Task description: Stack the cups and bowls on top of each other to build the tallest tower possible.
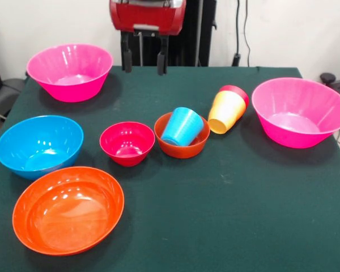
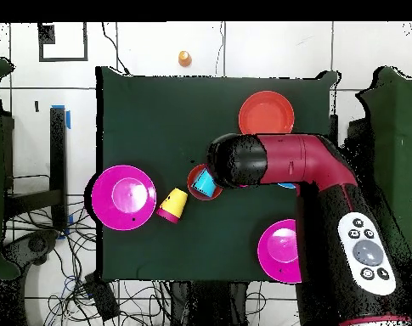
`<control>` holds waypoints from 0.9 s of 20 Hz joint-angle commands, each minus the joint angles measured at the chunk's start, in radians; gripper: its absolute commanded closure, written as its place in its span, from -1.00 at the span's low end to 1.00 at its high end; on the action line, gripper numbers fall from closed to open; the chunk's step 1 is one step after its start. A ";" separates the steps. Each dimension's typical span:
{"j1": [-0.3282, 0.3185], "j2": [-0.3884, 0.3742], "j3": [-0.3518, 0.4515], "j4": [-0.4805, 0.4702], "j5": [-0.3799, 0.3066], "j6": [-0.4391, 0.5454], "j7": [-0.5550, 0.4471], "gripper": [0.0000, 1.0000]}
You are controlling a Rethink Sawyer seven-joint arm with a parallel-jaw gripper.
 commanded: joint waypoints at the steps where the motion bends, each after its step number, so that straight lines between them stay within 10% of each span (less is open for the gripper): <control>1: 0.000 0.115 -0.026 0.056 -0.047 -0.060 0.009 -1.00; 18: 0.017 0.209 -0.045 -0.018 -0.068 -0.079 -0.003 -1.00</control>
